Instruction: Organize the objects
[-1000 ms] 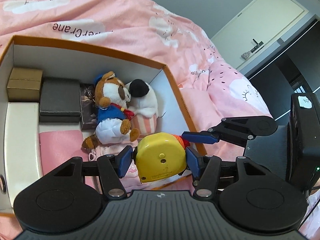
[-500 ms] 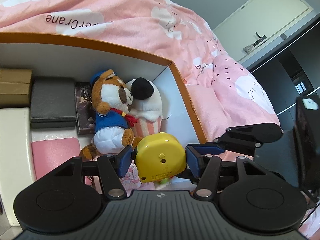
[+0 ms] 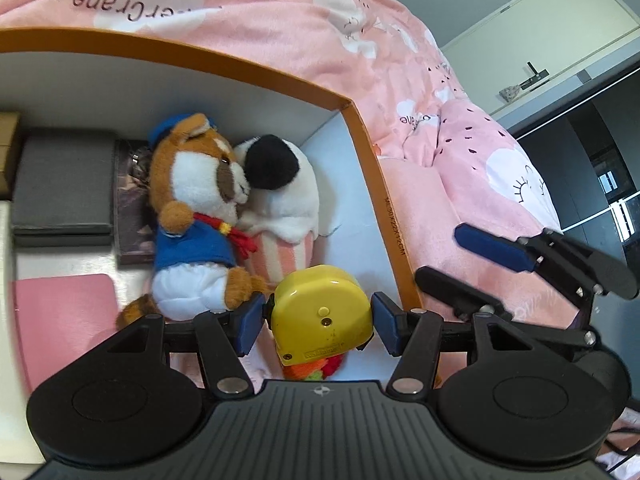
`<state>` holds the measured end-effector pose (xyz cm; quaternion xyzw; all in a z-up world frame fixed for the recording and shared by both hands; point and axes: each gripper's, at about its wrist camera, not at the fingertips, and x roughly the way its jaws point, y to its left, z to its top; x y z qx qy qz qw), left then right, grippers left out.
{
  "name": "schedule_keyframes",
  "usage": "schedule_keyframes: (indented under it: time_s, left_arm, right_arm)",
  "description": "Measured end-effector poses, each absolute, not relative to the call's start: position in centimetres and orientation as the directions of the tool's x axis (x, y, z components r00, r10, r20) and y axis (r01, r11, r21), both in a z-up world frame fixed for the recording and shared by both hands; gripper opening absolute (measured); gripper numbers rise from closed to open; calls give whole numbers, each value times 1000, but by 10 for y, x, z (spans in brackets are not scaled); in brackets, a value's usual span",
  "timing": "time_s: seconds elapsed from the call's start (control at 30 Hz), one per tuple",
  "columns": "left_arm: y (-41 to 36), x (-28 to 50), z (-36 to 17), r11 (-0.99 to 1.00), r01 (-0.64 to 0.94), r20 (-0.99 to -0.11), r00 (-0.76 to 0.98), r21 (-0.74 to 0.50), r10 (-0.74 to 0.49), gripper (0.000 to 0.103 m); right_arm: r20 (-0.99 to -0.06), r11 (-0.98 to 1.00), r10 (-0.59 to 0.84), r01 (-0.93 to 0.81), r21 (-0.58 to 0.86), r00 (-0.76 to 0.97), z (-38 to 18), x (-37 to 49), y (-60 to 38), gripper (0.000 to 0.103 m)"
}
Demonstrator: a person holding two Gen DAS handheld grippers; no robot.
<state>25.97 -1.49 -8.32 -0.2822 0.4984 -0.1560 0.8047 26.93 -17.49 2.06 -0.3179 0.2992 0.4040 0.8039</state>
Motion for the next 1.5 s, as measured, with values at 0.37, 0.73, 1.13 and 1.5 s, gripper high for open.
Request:
schedule_keyframes:
  time_s: [0.37, 0.73, 1.13, 1.5]
  left_arm:
    - [-32, 270, -91, 814, -31, -748, 414, -580, -518, 67]
    - [-28, 265, -86, 822, -42, -752, 433, -568, -498, 79]
    - [-20, 209, -43, 894, 17, -681, 641, -448, -354, 79]
    - [-20, 140, 1, 978, -17, -549, 829, -207, -102, 81]
  right_arm:
    - [-735, 540, 450, -810, -228, 507, 12, 281, -186, 50]
    - [-733, 529, 446, -812, -247, 514, 8, 272, -184, 51]
    - [-718, 486, 502, -844, -228, 483, 14, 237, -184, 60]
    - [-655, 498, 605, -857, -132, 453, 42, 202, -185, 74]
